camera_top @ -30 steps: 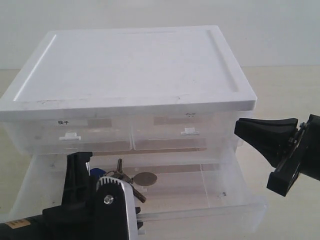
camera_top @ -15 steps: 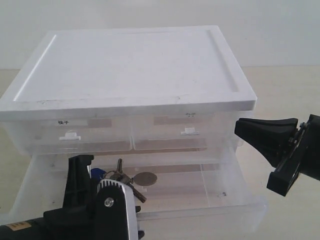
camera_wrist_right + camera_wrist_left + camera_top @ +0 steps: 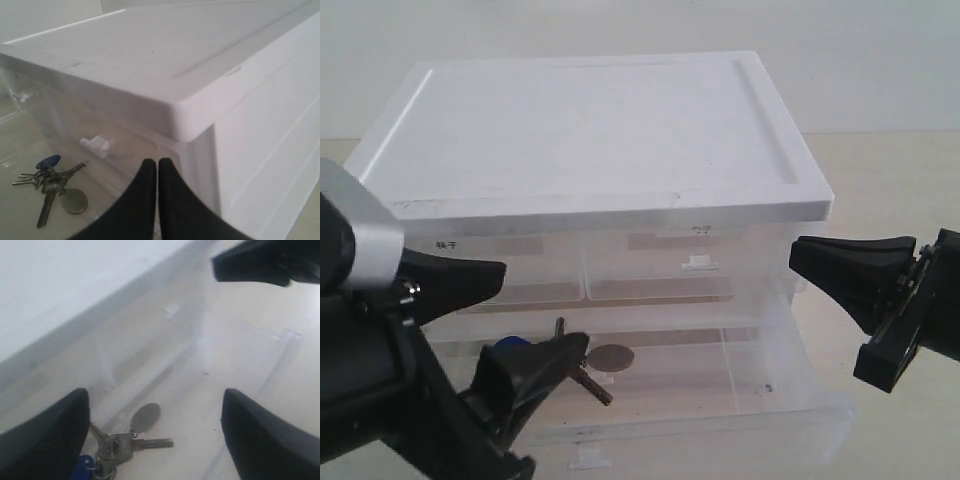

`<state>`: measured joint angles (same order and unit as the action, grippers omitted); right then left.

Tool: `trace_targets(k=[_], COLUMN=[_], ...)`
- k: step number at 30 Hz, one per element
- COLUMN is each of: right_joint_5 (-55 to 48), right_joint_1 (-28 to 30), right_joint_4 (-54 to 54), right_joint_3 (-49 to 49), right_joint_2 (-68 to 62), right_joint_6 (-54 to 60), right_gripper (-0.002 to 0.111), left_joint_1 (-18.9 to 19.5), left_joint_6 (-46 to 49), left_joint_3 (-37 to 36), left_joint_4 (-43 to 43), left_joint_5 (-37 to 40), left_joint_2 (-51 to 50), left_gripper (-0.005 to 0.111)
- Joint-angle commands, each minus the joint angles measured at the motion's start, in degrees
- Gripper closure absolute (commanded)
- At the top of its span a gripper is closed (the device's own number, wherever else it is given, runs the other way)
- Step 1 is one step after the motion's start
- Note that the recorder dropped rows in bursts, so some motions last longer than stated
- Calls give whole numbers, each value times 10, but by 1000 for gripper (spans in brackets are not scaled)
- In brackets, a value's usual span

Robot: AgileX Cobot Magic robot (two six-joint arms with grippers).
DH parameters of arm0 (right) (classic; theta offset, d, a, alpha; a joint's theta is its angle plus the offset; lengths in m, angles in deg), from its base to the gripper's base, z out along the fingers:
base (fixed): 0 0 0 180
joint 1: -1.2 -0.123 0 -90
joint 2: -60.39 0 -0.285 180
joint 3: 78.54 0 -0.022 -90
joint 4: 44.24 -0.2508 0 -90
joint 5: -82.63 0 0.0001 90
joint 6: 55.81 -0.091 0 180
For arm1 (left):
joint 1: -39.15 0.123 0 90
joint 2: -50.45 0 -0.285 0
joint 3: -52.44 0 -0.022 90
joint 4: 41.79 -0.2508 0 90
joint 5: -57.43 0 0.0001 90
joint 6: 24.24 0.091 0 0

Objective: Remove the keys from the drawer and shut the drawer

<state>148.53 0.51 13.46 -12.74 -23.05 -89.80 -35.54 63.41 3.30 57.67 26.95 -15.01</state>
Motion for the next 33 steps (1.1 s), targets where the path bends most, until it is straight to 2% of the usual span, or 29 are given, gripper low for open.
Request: trace_targets(k=[1, 4, 7, 9, 11, 15, 20, 24, 28, 33], right_joint_5=[-7, -7, -7, -7, -6, -7, -8, -8, -7, -9], right_joint_1=[1, 1, 1, 1, 1, 1, 1, 1, 1, 1], right_joint_4=[0, -3, -4, -4, -4, -4, -4, -4, -4, -3], right_joint_3=[-2, -2, -2, -2, -2, -2, -2, -2, -2, -2], right_joint_2=[-1, -1, -1, -1, -1, -1, -1, -1, -1, -1], right_joint_6=[0, 0, 0, 0, 0, 0, 0, 0, 0, 0], right_gripper=[108, 108, 108, 108, 108, 108, 108, 108, 108, 108], left_joint_1=[29, 56, 74, 77, 77, 77, 77, 77, 77, 78], left_joint_6=[-117, -131, -153, -165, -165, -165, -165, -196, -199, -199], left_joint_3=[20, 34, 35, 35, 35, 35, 35, 36, 36, 35], left_joint_4=[5, 5, 5, 5, 5, 5, 5, 5, 5, 5], left_joint_5=[-14, -17, -30, -10, -4, -47, -43, -23, -50, -45], left_joint_2=[-59, -148, -195, -218, -231, -256, -268, -266, -267, -295], left_gripper=[38, 38, 38, 38, 38, 38, 38, 43, 44, 44])
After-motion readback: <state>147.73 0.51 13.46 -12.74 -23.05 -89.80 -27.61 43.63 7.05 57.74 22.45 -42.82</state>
